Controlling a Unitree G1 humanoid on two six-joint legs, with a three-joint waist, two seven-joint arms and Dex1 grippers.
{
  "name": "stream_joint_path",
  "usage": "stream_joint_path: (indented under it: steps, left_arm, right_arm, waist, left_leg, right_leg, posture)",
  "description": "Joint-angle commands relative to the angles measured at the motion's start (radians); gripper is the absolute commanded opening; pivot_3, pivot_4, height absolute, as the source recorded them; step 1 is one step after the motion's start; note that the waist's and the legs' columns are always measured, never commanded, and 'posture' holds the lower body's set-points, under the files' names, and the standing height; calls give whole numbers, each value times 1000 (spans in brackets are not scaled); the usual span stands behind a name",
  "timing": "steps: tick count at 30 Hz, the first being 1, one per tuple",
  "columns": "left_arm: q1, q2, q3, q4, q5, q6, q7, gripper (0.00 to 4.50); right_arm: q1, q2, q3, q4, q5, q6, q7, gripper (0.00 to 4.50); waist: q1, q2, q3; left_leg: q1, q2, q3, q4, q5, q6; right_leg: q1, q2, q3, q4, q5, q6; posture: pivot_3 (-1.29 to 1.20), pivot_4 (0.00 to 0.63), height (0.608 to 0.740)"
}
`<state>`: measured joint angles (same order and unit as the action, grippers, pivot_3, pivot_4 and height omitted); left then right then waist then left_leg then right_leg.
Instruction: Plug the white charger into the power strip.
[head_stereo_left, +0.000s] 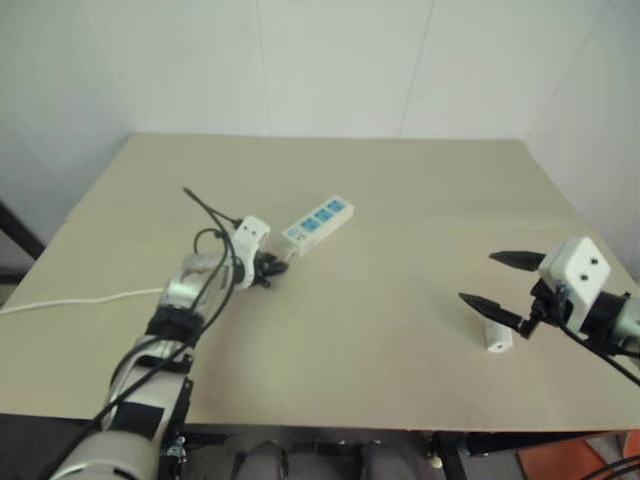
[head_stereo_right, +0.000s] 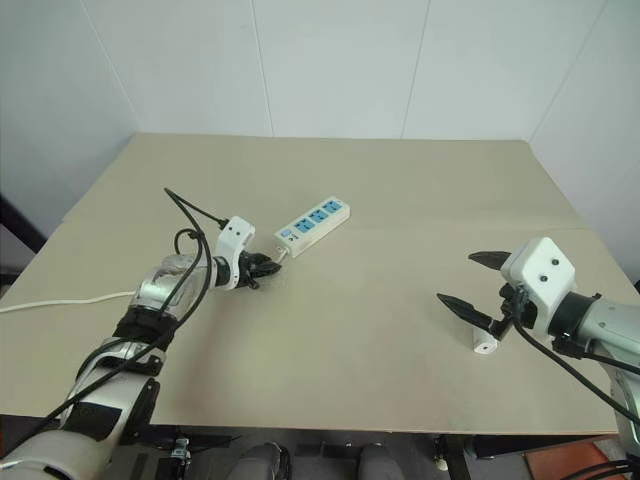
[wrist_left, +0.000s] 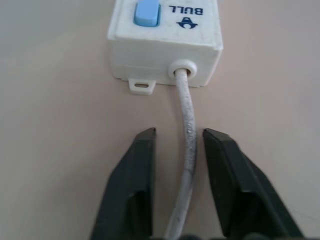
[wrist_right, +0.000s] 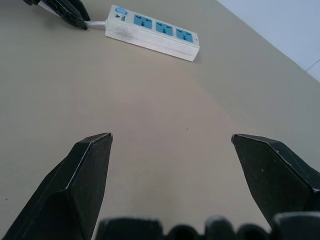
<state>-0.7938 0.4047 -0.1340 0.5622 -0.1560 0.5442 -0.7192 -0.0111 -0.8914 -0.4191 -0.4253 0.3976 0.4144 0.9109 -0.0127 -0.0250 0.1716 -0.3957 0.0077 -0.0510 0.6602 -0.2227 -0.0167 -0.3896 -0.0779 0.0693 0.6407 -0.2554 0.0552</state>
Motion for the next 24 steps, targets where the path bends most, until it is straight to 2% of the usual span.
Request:
stream_joint_path:
  steps: [1,2,3,8,11,14,16,21,24]
  left_arm:
    - [58,-4,-9,-54,-6,33,-38,404]
    - [72,1,-9,-78,-9,24,-54,72]
    - [89,10,-14,-110,-16,24,-82,27]
    - [263,122,-44,-362,-45,-122,-296,27]
    - [408,233,-20,-514,-121,-188,-473,27]
    - [512,326,-1,-574,-130,-266,-557,27]
    - [541,352,16,-571,-143,-290,-576,27]
    - [538,342,28,-490,-62,-385,-479,1524]
    - [518,318,56,-482,-109,-397,-472,2508]
  right_arm:
    - [-21,-21,-25,-16,13,-5,-5,4500]
    - [-27,-23,-19,-12,12,-5,-4,4500]
    - [-33,-25,-13,-8,11,-7,-3,4500]
    - [-54,-25,6,6,10,-12,3,4500]
    - [-60,-24,11,12,10,-15,6,4500]
    - [-65,-22,18,16,11,-19,10,4500]
    - [-69,-22,23,19,12,-21,13,4500]
    - [-86,-23,34,30,9,-25,15,4500]
    - [-87,-22,35,29,8,-26,14,4500]
  waist:
    - [0,0,0]
    - [0,0,0]
    - [-1,0,0]
    - [-6,0,0]
    - [-8,1,0]
    - [-6,1,0]
    - [-2,1,0]
    - [0,1,0]
    - [0,1,0]
  left_leg:
    - [0,0,0,0,0,0]
    - [0,0,0,0,0,0]
    - [0,0,0,0,0,0]
    - [0,0,0,0,0,0]
    - [0,2,1,-1,0,0]
    - [1,3,1,-1,0,0]
    - [1,4,2,-1,0,0]
    - [1,4,2,0,0,0]
    - [1,4,2,0,0,0]
  right_leg:
    - [0,0,0,0,0,0]
    - [0,0,0,0,0,0]
    - [0,0,0,0,0,0]
    - [0,0,0,0,0,0]
    - [-1,0,0,0,0,-1]
    - [-1,1,0,0,0,-2]
    - [-1,1,0,0,0,-3]
    - [0,1,0,-1,0,-1]
    - [0,1,0,0,0,-2]
  posture:
    - [0,150,740]
    - [0,150,740]
    - [0,150,740]
    - [0,150,740]
    - [0,150,740]
    - [0,150,740]
    - [0,150,740]
    - [0,150,740]
    - [0,150,740]
